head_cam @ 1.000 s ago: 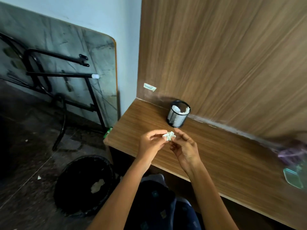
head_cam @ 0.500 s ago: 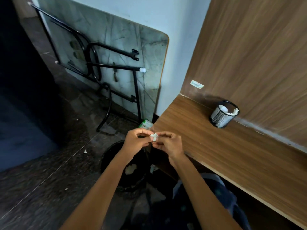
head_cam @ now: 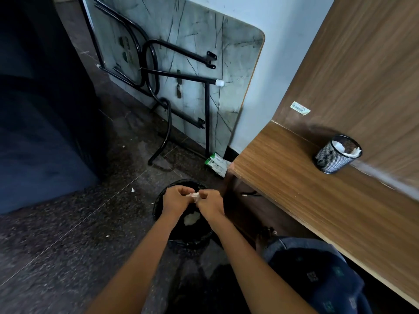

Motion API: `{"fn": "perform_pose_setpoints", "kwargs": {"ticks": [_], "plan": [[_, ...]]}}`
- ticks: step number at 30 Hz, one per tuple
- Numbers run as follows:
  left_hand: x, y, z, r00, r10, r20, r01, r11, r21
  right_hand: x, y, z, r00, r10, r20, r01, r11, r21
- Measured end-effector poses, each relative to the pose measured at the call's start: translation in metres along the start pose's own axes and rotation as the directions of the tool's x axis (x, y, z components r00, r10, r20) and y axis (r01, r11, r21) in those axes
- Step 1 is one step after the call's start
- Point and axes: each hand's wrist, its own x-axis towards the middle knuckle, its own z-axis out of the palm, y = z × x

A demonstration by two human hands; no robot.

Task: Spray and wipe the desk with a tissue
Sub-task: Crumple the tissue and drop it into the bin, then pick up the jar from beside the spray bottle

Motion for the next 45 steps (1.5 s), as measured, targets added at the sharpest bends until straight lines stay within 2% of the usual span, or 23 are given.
{"fn": "perform_pose_setpoints", "kwargs": {"ticks": [4, 6, 9, 12, 16, 18, 22, 25, 32, 34, 35, 37, 40, 42, 43, 45], "plan": [[0.004, -0.008, 0.001, 0.998, -0.053, -0.023, 0.053, 0.999, -0.005, -0.002, 0.007, 0.006, 0.989, 0.004, 0.149, 0.005, 0.998, -0.062], [0.005, -0.007, 0.002, 0.997, -0.057, -0.044, 0.056, 0.998, -0.022, -0.001, 0.007, 0.004, 0.989, 0.014, 0.15, -0.012, 1.0, -0.017], [-0.004, 0.012, 0.02, 1.0, -0.008, 0.006, 0.009, 0.995, -0.098, 0.002, 0.016, -0.022, 0.997, 0.076, 0.013, -0.077, 0.977, 0.201], [-0.006, 0.032, 0.023, 0.999, 0.047, 0.027, -0.041, 0.983, -0.18, 0.005, 0.01, -0.036, 0.994, 0.111, -0.009, -0.097, 0.905, 0.413], [-0.017, 0.082, 0.056, 0.978, 0.194, 0.073, -0.171, 0.955, -0.242, -0.005, 0.002, -0.089, 0.994, 0.083, -0.074, -0.017, 0.769, 0.639], [-0.031, 0.109, 0.086, 0.946, 0.298, 0.128, -0.268, 0.941, -0.208, -0.011, 0.008, -0.125, 0.986, 0.086, -0.141, 0.042, 0.695, 0.717], [-0.066, 0.147, 0.143, 0.877, 0.419, 0.233, -0.384, 0.905, -0.182, -0.031, 0.028, -0.194, 0.963, 0.086, -0.256, 0.154, 0.605, 0.781], [-0.102, 0.17, 0.199, 0.794, 0.501, 0.346, -0.462, 0.866, -0.193, -0.051, 0.063, -0.257, 0.93, 0.105, -0.351, 0.239, 0.552, 0.799], [-0.18, 0.185, 0.31, 0.572, 0.58, 0.58, -0.596, 0.78, -0.191, -0.101, 0.161, -0.354, 0.834, 0.202, -0.513, 0.329, 0.565, 0.757], [-0.198, 0.183, 0.335, 0.526, 0.566, 0.635, -0.6, 0.776, -0.195, -0.112, 0.19, -0.375, 0.766, 0.253, -0.591, 0.339, 0.622, 0.706], [-0.207, 0.183, 0.348, 0.5, 0.561, 0.66, -0.608, 0.77, -0.193, -0.117, 0.206, -0.388, 0.707, 0.285, -0.647, 0.341, 0.664, 0.665], [-0.217, 0.182, 0.366, 0.471, 0.557, 0.684, -0.629, 0.756, -0.181, -0.126, 0.233, -0.41, 0.554, 0.329, -0.765, 0.294, 0.782, 0.549], [-0.231, 0.185, 0.39, 0.432, 0.548, 0.716, -0.644, 0.744, -0.181, -0.144, 0.266, -0.445, 0.284, 0.347, -0.894, 0.131, 0.909, 0.395], [-0.237, 0.186, 0.398, 0.411, 0.532, 0.741, -0.645, 0.743, -0.176, -0.15, 0.285, -0.466, 0.135, 0.279, -0.951, -0.015, 0.96, 0.279], [-0.24, 0.187, 0.403, 0.401, 0.523, 0.752, -0.646, 0.744, -0.173, -0.15, 0.295, -0.475, 0.084, 0.219, -0.972, -0.094, 0.973, 0.211], [-0.244, 0.187, 0.407, 0.391, 0.513, 0.764, -0.645, 0.745, -0.17, -0.148, 0.313, -0.489, 0.031, 0.106, -0.994, -0.204, 0.974, 0.097]]}}
